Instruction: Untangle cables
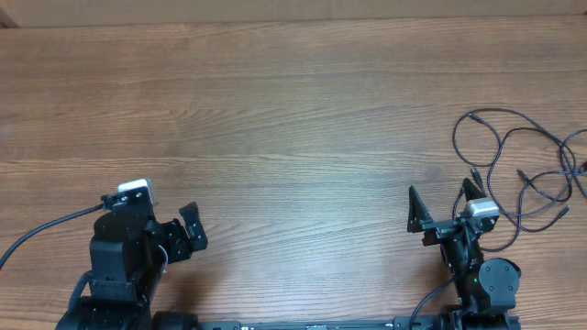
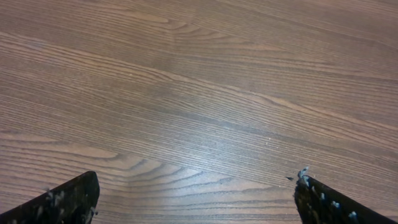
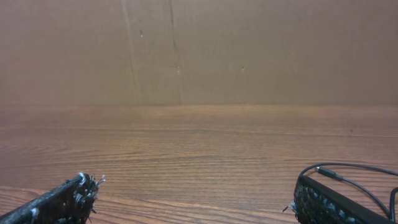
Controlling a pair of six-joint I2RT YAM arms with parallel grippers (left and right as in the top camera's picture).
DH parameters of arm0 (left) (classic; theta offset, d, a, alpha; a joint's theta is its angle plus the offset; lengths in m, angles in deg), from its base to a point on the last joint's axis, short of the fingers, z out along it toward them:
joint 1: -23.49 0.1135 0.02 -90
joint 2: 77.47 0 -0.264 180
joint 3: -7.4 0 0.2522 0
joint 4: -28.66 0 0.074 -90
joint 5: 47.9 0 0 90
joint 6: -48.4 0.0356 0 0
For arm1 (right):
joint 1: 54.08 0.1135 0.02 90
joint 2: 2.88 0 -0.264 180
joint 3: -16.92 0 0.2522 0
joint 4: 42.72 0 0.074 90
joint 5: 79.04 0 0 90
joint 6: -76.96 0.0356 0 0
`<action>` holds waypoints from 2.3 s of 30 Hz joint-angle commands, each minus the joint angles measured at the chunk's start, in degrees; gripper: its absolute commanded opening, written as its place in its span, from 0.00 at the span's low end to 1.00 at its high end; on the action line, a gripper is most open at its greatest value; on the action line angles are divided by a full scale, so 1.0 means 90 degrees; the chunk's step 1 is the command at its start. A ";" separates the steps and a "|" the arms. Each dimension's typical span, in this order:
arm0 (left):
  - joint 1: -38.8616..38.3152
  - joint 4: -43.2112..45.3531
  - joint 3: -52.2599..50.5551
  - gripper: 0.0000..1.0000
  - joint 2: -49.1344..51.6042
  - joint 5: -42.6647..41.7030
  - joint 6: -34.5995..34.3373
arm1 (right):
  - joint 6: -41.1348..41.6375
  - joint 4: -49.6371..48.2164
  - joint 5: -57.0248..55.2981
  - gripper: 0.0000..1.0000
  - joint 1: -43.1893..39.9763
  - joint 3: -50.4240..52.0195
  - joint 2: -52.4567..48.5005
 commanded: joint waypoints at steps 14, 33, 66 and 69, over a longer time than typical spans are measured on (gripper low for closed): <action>0.0338 0.1741 -0.2057 1.00 -0.2076 -0.0015 0.0219 | -0.0007 -0.0027 0.0032 1.00 0.0029 0.0068 0.0075; 0.0731 0.7871 -0.5433 1.00 -0.3808 -0.0328 0.1353 | -0.0007 -0.0029 0.0032 1.00 0.0029 0.0068 0.0075; 0.0719 0.6210 -0.5710 1.00 -0.3806 -0.0913 0.2028 | -0.0007 -0.0027 0.0032 1.00 0.0029 0.0068 0.0075; 0.0719 0.6207 -0.5710 1.00 -0.3806 -0.0913 0.2028 | -0.0007 -0.0027 0.0032 1.00 0.0029 0.0068 0.0075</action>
